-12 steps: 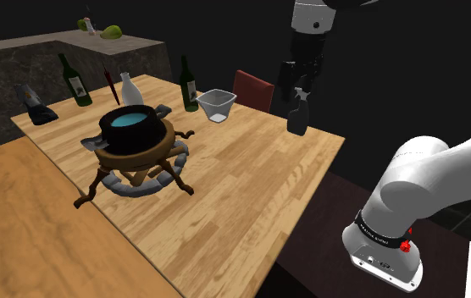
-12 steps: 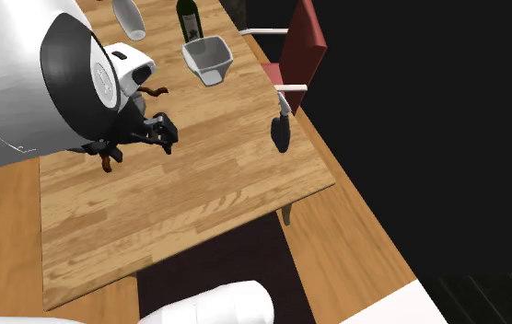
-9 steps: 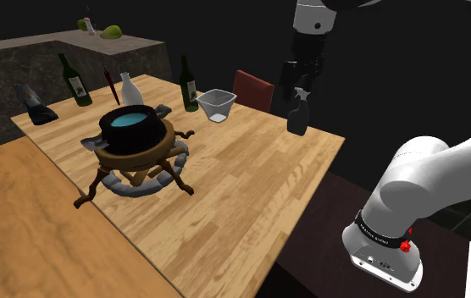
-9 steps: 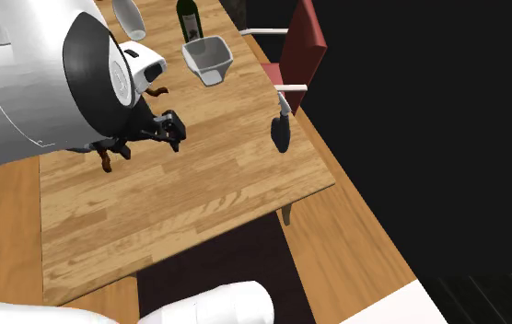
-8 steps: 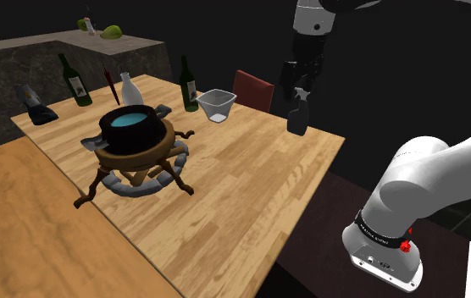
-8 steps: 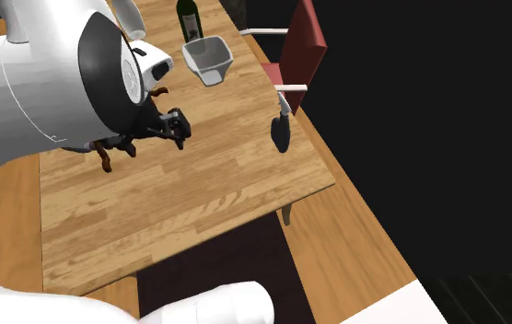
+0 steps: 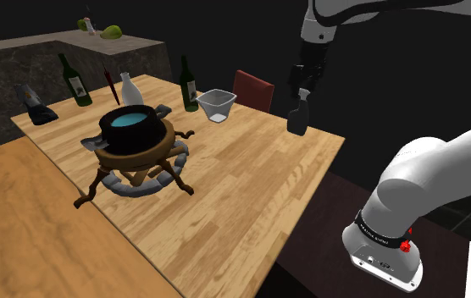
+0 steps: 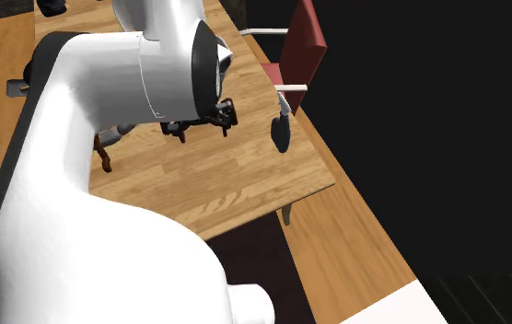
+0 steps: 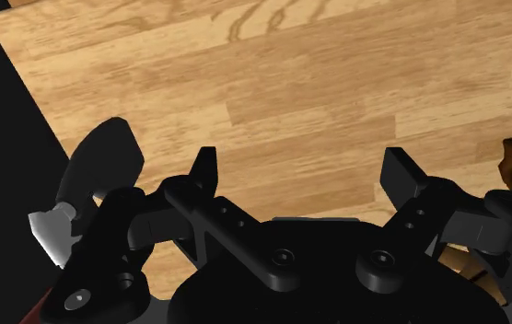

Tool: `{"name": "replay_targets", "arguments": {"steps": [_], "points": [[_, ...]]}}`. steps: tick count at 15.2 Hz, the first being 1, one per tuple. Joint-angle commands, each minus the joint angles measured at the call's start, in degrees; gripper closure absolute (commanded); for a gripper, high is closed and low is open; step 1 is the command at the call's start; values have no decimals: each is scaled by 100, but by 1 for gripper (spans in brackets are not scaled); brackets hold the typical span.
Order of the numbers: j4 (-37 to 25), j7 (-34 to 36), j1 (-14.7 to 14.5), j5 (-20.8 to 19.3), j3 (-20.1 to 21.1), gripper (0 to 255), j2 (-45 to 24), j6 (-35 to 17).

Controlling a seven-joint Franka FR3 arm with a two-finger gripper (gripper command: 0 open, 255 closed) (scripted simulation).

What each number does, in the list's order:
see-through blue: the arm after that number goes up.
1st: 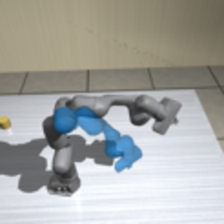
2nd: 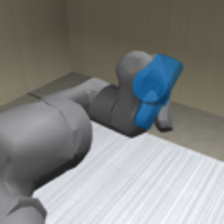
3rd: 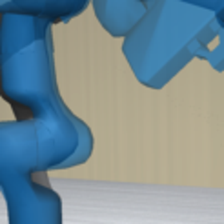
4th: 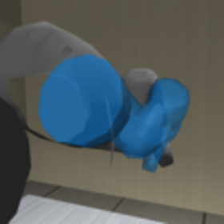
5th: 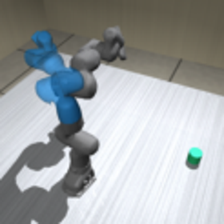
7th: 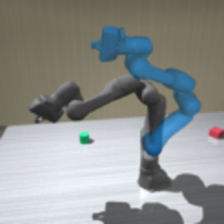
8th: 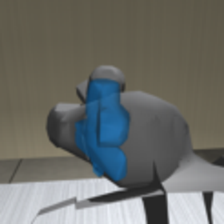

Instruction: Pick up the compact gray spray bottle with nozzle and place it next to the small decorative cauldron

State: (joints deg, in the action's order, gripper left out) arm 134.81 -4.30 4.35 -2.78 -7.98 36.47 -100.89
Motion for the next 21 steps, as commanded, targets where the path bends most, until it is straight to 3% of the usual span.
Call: {"name": "replay_targets", "arguments": {"steps": [1,11,21], "points": [[-145,-261,59,-74,-227,0,-269,-136],[-912,-1615,257,-54,-1343,0,-1791,-898],[-2306,-3133,504,829,-2186,0,-3749,-1218]]}}
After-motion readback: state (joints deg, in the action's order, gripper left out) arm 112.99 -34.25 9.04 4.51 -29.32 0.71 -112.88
